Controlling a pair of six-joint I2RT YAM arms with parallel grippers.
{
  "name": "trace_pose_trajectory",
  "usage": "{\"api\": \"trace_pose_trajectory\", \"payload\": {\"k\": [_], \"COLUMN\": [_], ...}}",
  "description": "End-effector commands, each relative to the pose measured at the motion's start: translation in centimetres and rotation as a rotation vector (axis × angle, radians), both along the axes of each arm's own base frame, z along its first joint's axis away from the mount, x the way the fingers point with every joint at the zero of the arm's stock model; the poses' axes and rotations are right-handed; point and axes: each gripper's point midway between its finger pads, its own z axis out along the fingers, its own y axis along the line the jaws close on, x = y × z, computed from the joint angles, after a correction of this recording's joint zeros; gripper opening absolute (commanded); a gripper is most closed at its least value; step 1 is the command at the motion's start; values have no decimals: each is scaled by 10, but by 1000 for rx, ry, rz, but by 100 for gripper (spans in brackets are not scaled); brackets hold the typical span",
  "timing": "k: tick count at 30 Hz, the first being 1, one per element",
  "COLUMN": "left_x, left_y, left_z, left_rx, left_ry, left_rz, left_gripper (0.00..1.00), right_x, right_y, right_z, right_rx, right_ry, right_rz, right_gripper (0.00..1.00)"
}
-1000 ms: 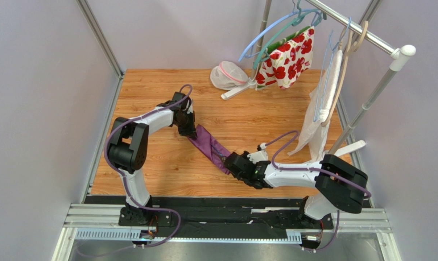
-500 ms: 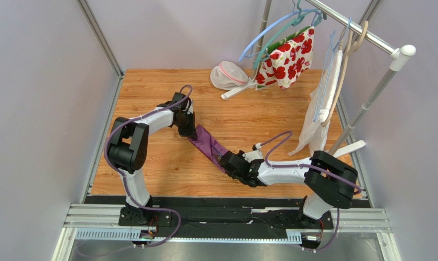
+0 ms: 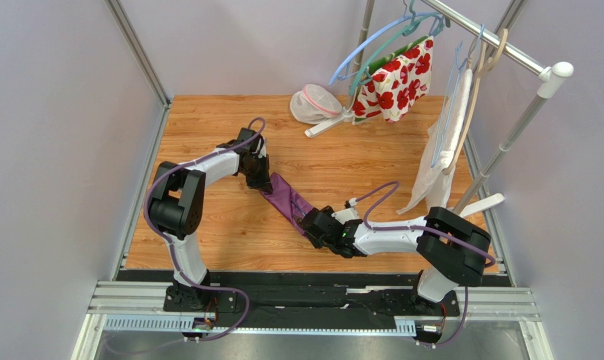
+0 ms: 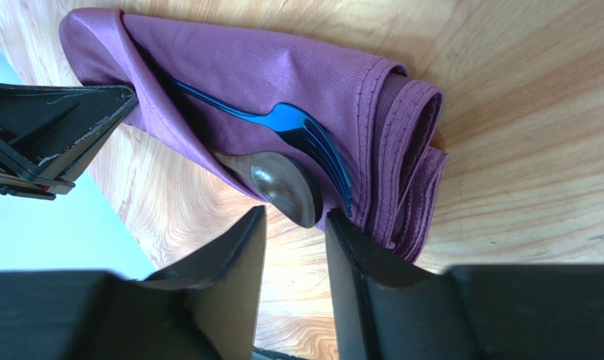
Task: Fold the napkin into a case and place the utensils inside
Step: Insert the spoon into the folded napkin, then reset both arms
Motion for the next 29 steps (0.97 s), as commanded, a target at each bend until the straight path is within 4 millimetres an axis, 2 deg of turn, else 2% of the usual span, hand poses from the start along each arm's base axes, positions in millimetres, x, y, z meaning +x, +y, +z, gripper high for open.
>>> {"api": "trace_pose_trajectory", "payload": {"k": [1,5,7,8,10,11,12,13,15,16,17,18,19,20,21,22,23,24,25,26,27,28,29], "left_x": [0,-2,-1,0,0,0,0,0,-4,-7,-15,-21,-28,-47,-58,-75,-96,-110,-120,-134,-153,-161,-173], "left_y": [-4,-6,-4,-4,-2,-3,-3,-2,-1,-5,-5,-5,-10,-24,-30,-39,-57,-65,-73,-76,-88,-93,-95], "left_z": [3,8,13,21,31,45,53,61,91,102,126,136,147,165,172,191,184,183,200,182,182,201,193], "left_rx": [-12,-12,-4,-6,-9,-19,-26,-27,-51,-59,-69,-66,-84,-122,-133,-177,-222,-255,-326,-358,-407,-484,-514], "left_ry": [-10,-18,-32,-53,-75,-103,-118,-136,-202,-232,-289,-326,-363,-438,-480,-546,-553,-562,-626,-583,-584,-648,-631], "left_rz": [-11,-14,-8,-4,7,7,10,16,16,2,-18,-33,-63,-139,-162,-199,-255,-275,-282,-273,-318,-326,-331], "left_gripper": [0,0,0,6,18,28,31,34,44,56,72,74,76,81,82,89,93,98,99,99,99,99,99], "right_x": [-5,-18,-27,-31,-42,-46,-47,-54,-56,-62,-63,-61,-62,-63,-62,-63,-63,-64,-64,-67,-67,-67,-69], "right_y": [5,-2,-9,-12,-26,-32,-38,-47,-54,-70,-79,-84,-95,-98,-99,-104,-103,-103,-103,-109,-114,-115,-117], "right_z": [14,19,19,25,20,21,22,17,20,13,11,12,14,17,22,36,44,53,78,74,81,88,102], "right_rx": [33,13,-18,-19,-102,-130,-152,-223,-314,-407,-499,-555,-607,-618,-630,-585,-551,-524,-435,-421,-410,-385,-342], "right_ry": [-5,11,26,25,37,35,31,25,-7,21,-12,-48,-72,-112,-165,-230,-279,-331,-426,-449,-490,-533,-594], "right_rz": [41,105,158,177,244,274,298,385,481,527,628,665,681,706,759,744,743,751,715,718,709,706,701], "right_gripper": [43,46,51,51,55,57,63,64,65,66,66,67,73,83,84,84,85,87,89,91,95,96,97]}}
